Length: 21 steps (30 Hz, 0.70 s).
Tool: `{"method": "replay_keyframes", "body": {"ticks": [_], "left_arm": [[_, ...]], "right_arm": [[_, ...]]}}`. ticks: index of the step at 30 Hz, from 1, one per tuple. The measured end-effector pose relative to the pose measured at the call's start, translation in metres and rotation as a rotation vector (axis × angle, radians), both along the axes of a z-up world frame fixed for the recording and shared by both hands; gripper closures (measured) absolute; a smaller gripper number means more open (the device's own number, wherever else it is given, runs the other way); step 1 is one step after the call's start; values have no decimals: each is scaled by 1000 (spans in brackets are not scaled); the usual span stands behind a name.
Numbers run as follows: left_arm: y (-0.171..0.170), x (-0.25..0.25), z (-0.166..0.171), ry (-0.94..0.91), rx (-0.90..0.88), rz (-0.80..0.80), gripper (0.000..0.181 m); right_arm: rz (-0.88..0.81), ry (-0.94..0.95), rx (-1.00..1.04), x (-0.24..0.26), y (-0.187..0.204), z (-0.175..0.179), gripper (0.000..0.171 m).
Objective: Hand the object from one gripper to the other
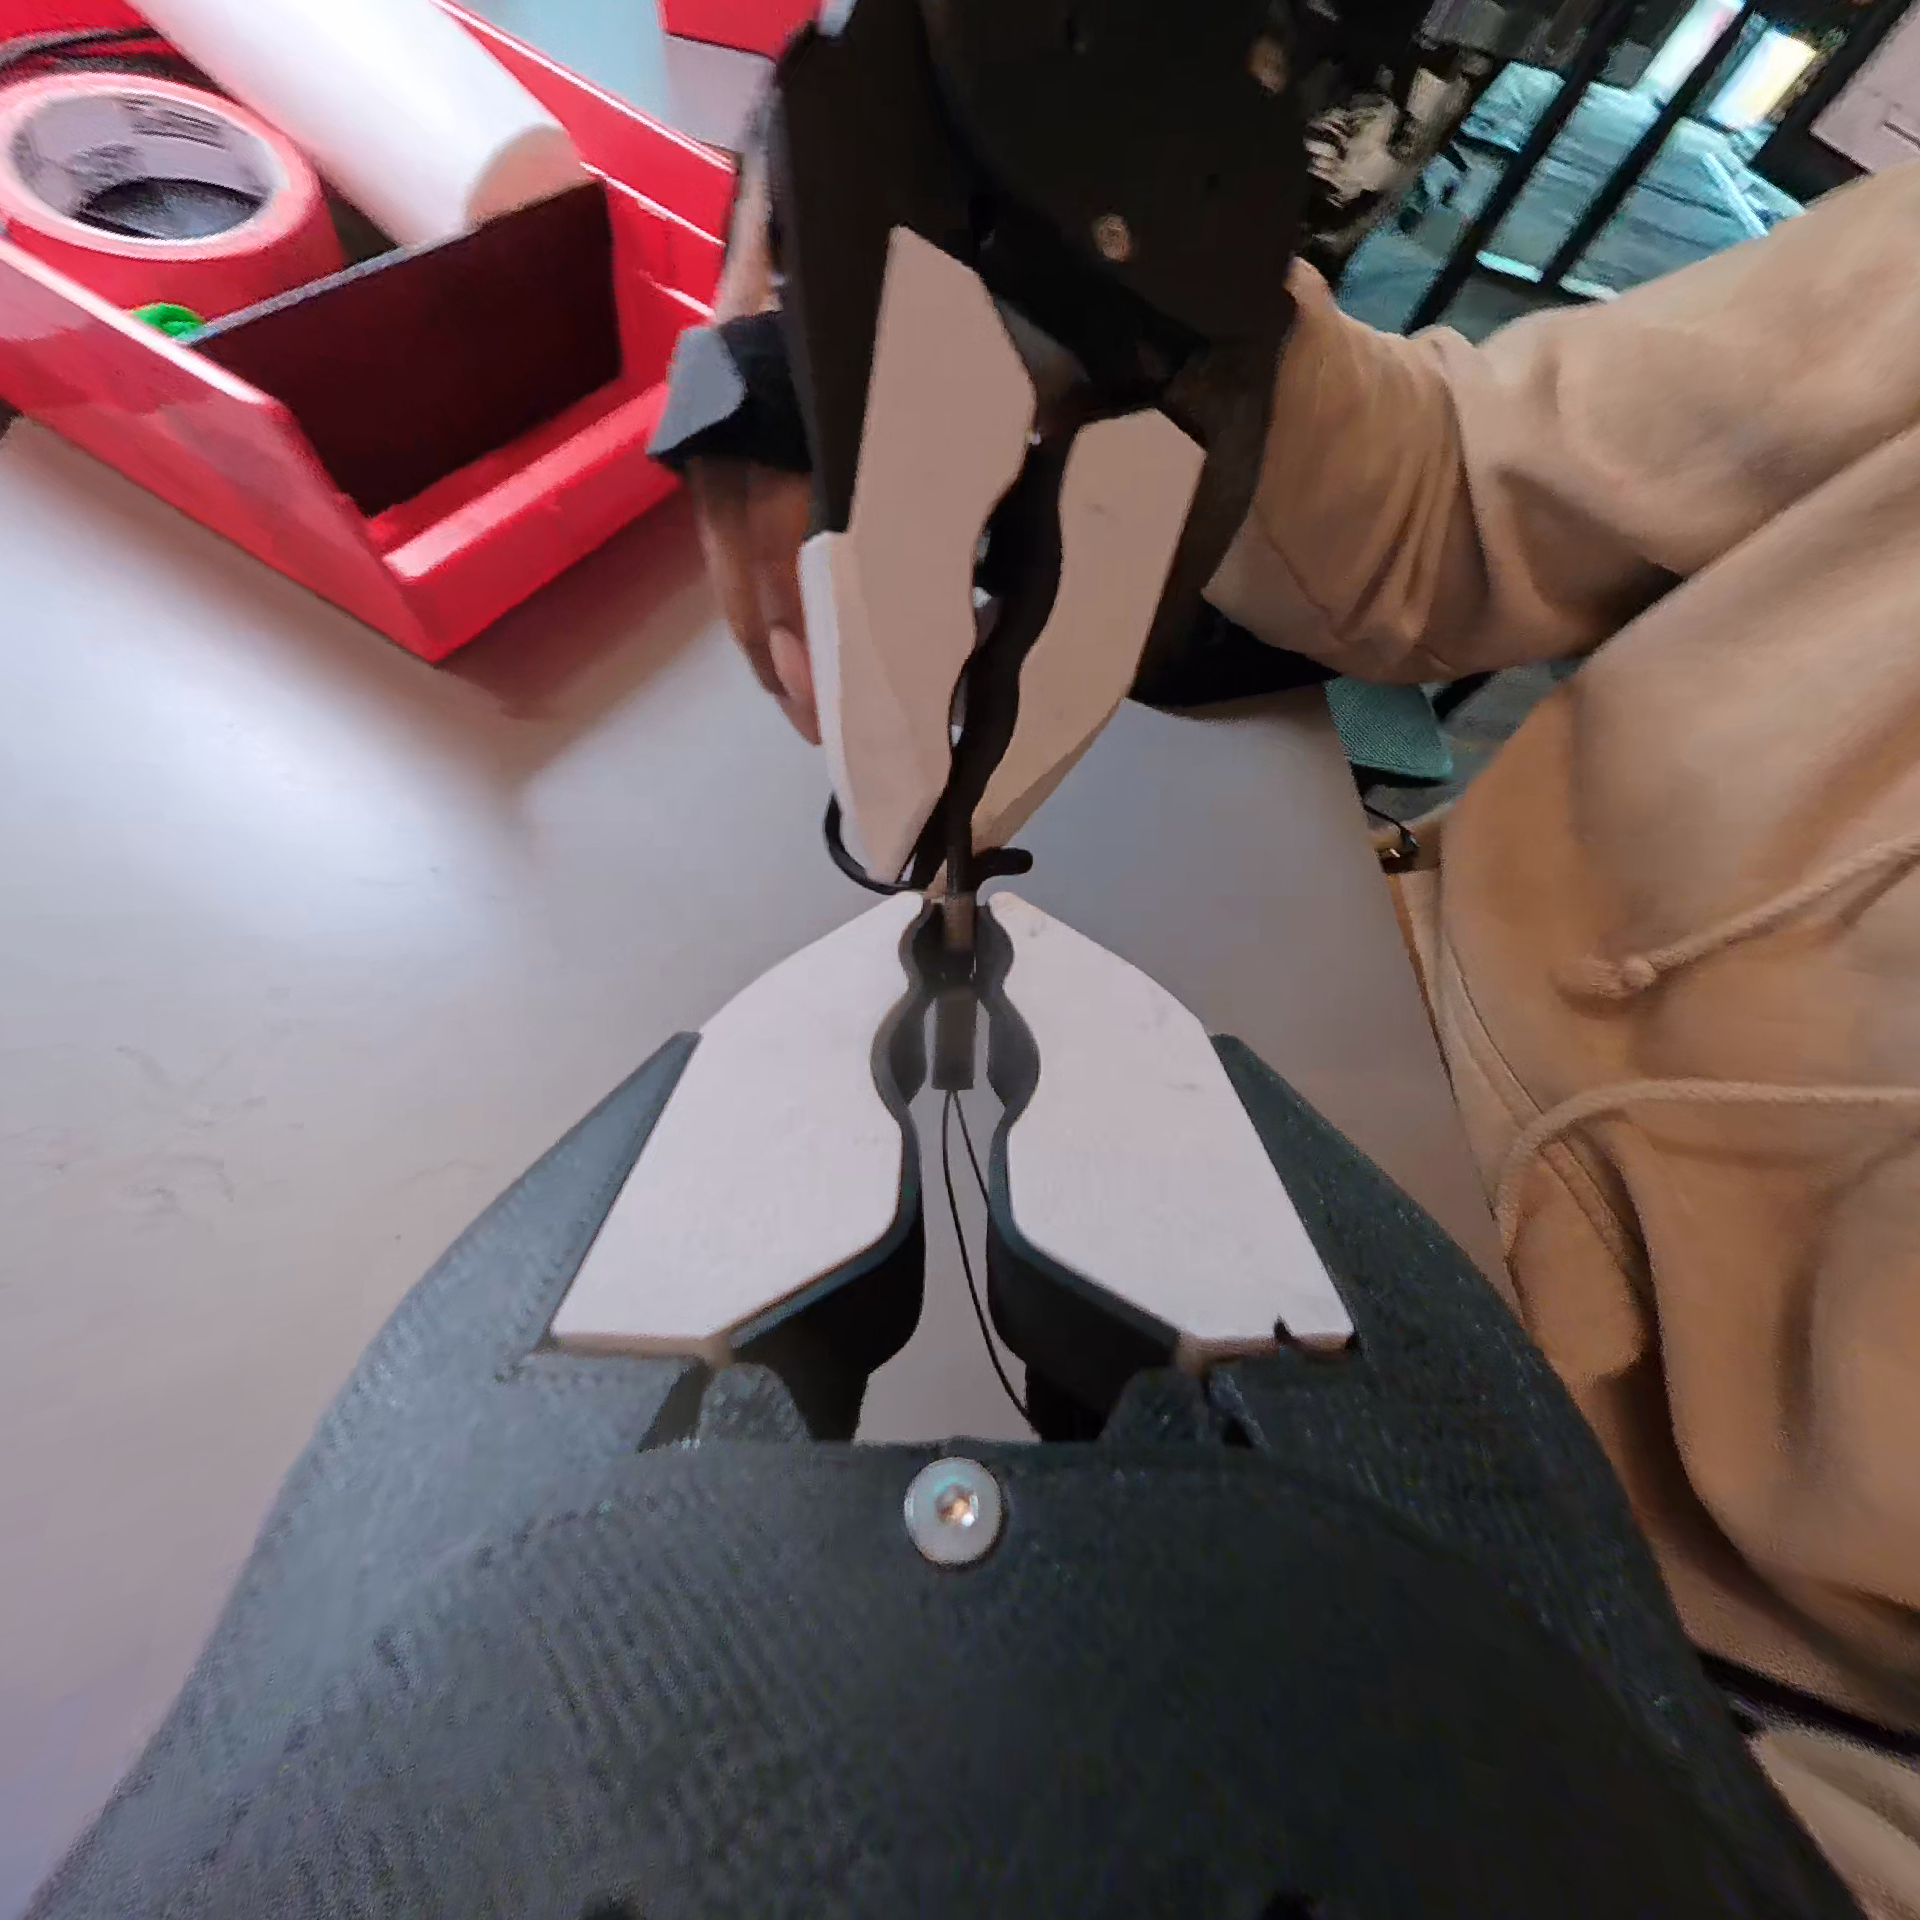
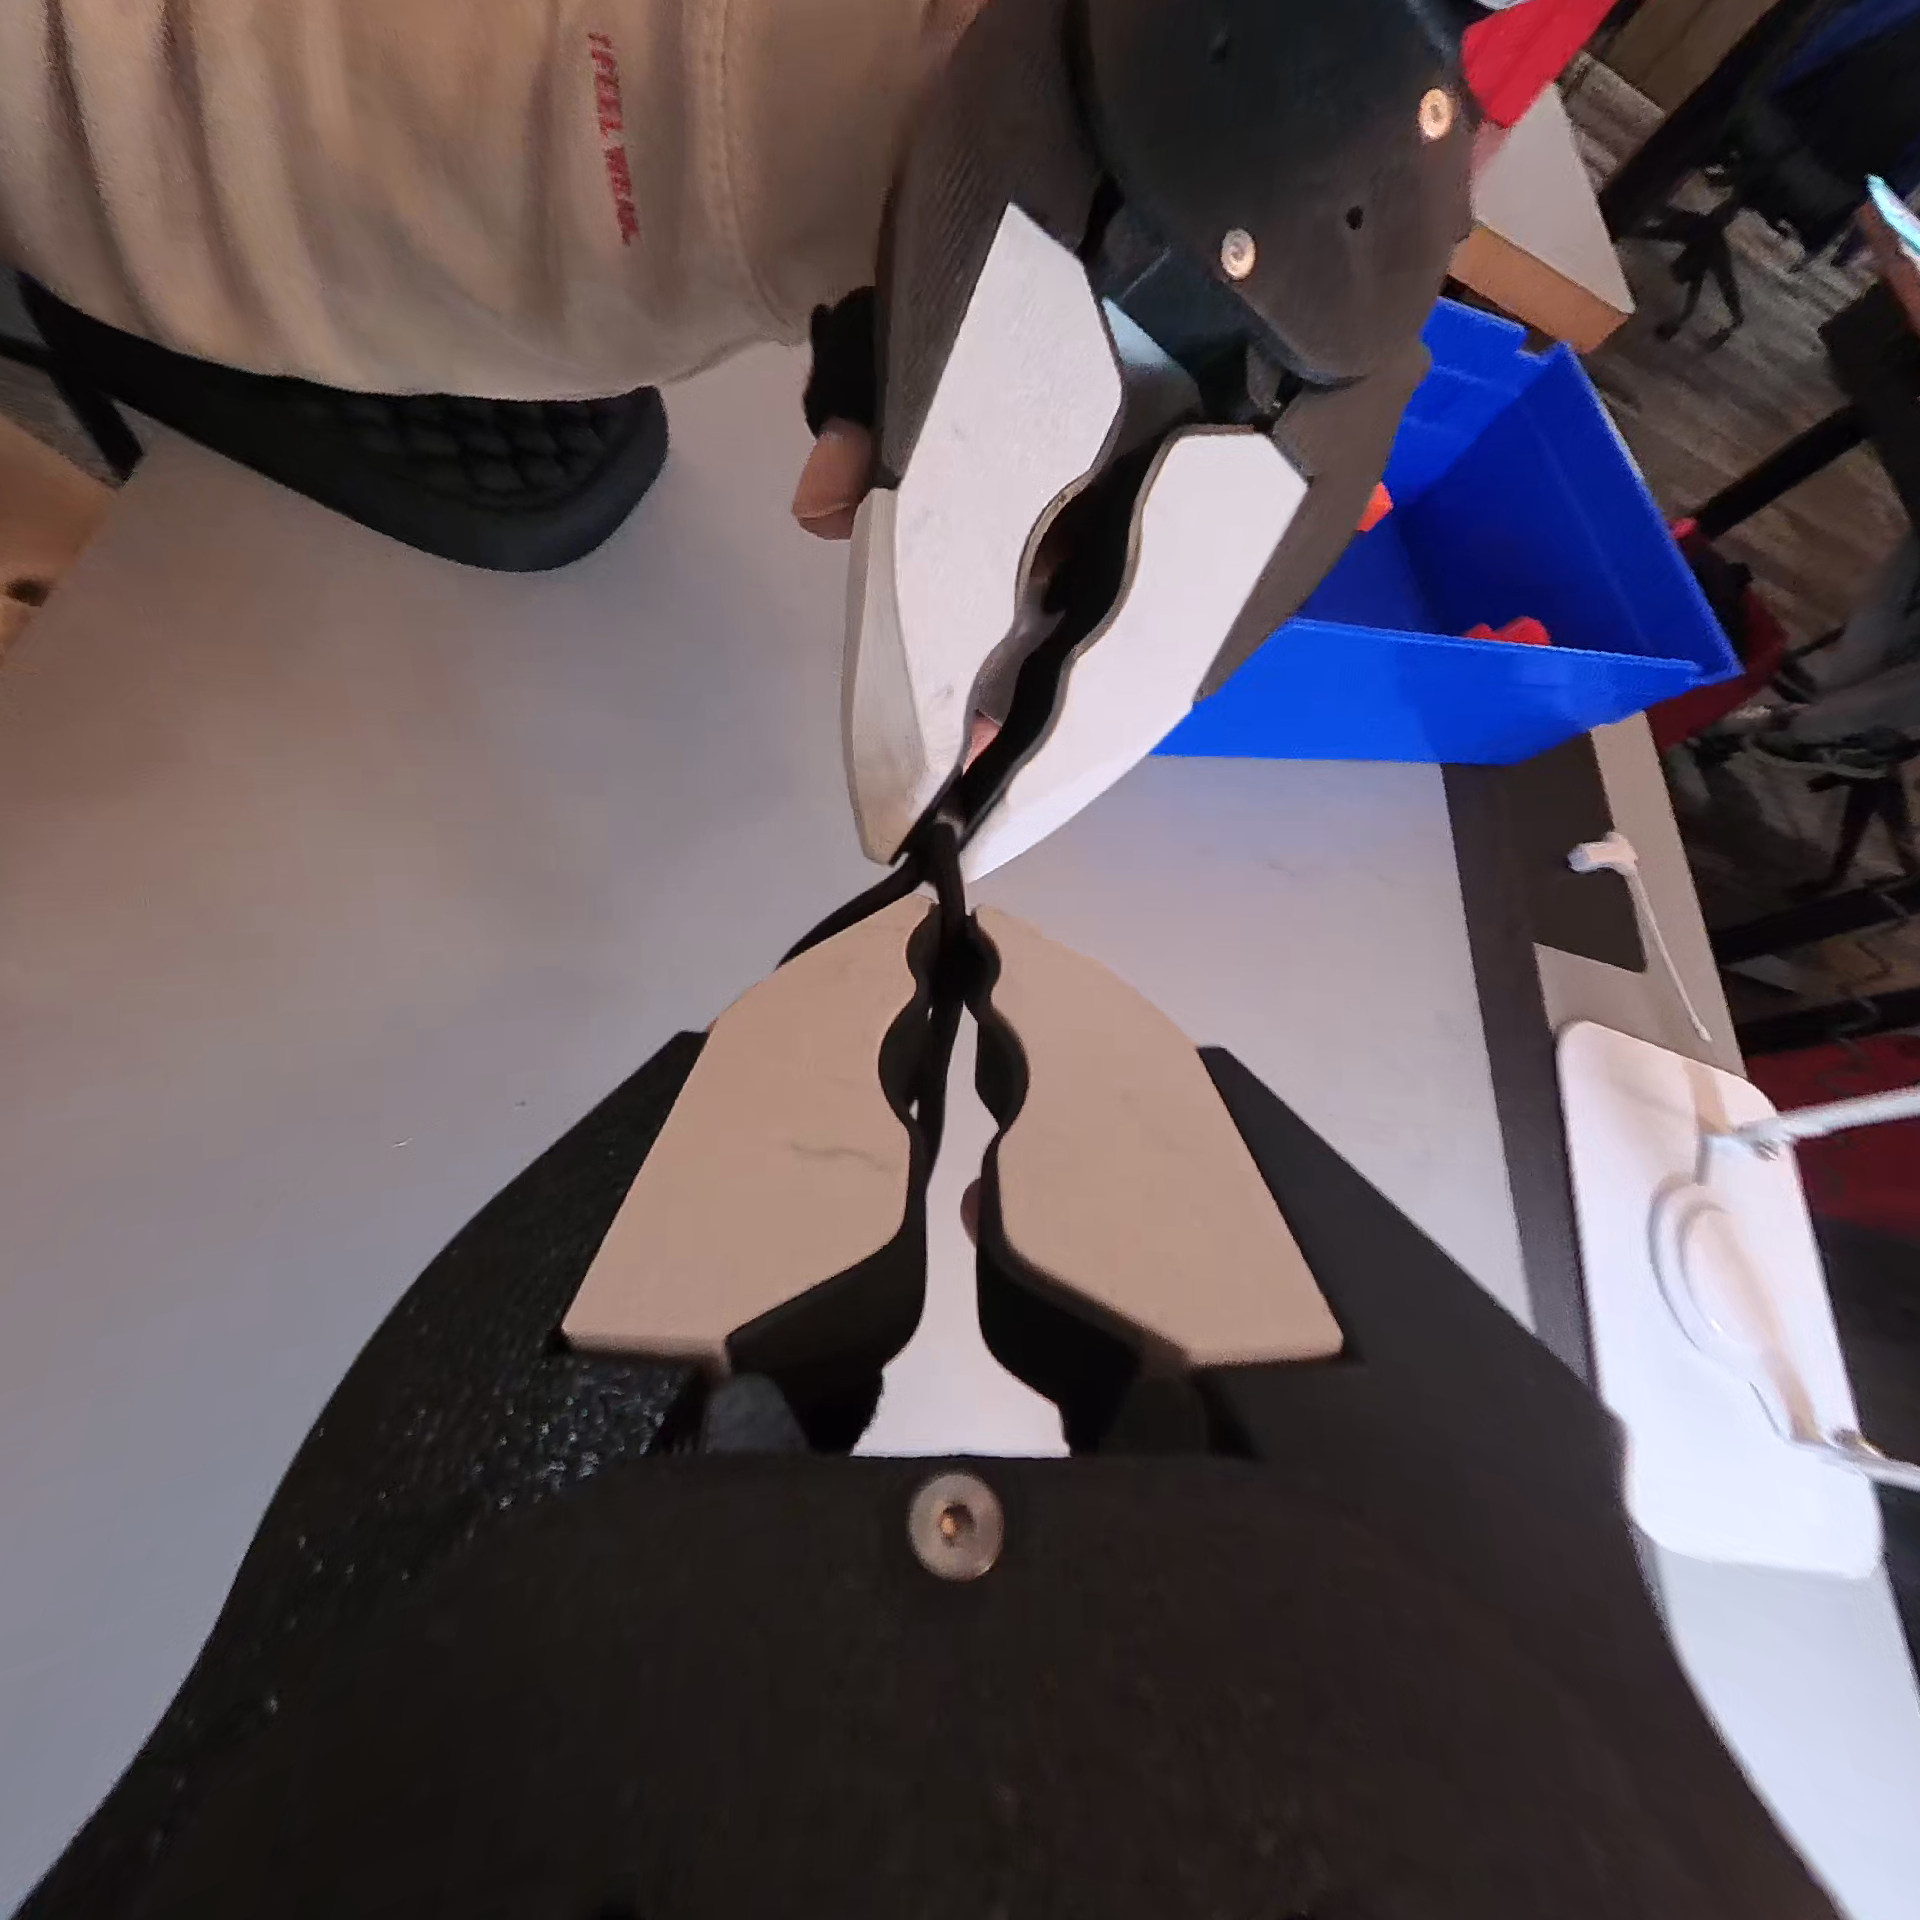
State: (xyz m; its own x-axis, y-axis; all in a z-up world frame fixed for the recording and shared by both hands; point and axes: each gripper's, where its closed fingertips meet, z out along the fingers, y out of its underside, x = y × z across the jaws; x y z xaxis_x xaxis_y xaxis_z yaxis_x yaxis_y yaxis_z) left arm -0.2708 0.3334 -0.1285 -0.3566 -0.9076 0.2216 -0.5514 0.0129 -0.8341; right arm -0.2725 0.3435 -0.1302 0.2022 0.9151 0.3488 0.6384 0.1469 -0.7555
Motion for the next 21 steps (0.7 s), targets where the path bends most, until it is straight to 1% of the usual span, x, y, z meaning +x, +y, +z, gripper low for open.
{"method": "replay_keyframes", "body": {"ticks": [1, 2, 3, 4, 6, 8, 11, 13, 17, 21], "left_arm": [[7, 2, 1, -9, 4, 38, 170], [14, 4, 2, -21, 22, 78, 160], [22, 6, 4, -39, 55, 122, 153], [30, 7, 8, -64, 97, 169, 151], [42, 9, 18, -111, 184, 249, 156], [42, 11, 22, -118, 286, 268, 159], [41, 17, 17, -78, 486, 287, 161], [39, 20, 9, -37, 575, 274, 162], [36, 23, -2, 12, 669, 248, 166], [33, 25, -9, 38, 706, 219, 174]], "right_arm": [[-34, -24, 24, 3, 5, 0, 169], [-72, -64, 44, 7, 10, -2, 169], [-104, -110, 53, 12, 13, -6, 169], [-134, -151, 48, 16, 16, -10, 169], [-205, -206, 19, 23, 22, -16, 169], [-251, -204, -5, 24, 27, -17, 169], [-284, -182, -24, 25, 30, -16, 169], [-272, -165, -25, 22, 28, -13, 169], [-256, -202, -2, 23, 23, -12, 169], [-244, -252, 26, 24, 23, -17, 169]]}}
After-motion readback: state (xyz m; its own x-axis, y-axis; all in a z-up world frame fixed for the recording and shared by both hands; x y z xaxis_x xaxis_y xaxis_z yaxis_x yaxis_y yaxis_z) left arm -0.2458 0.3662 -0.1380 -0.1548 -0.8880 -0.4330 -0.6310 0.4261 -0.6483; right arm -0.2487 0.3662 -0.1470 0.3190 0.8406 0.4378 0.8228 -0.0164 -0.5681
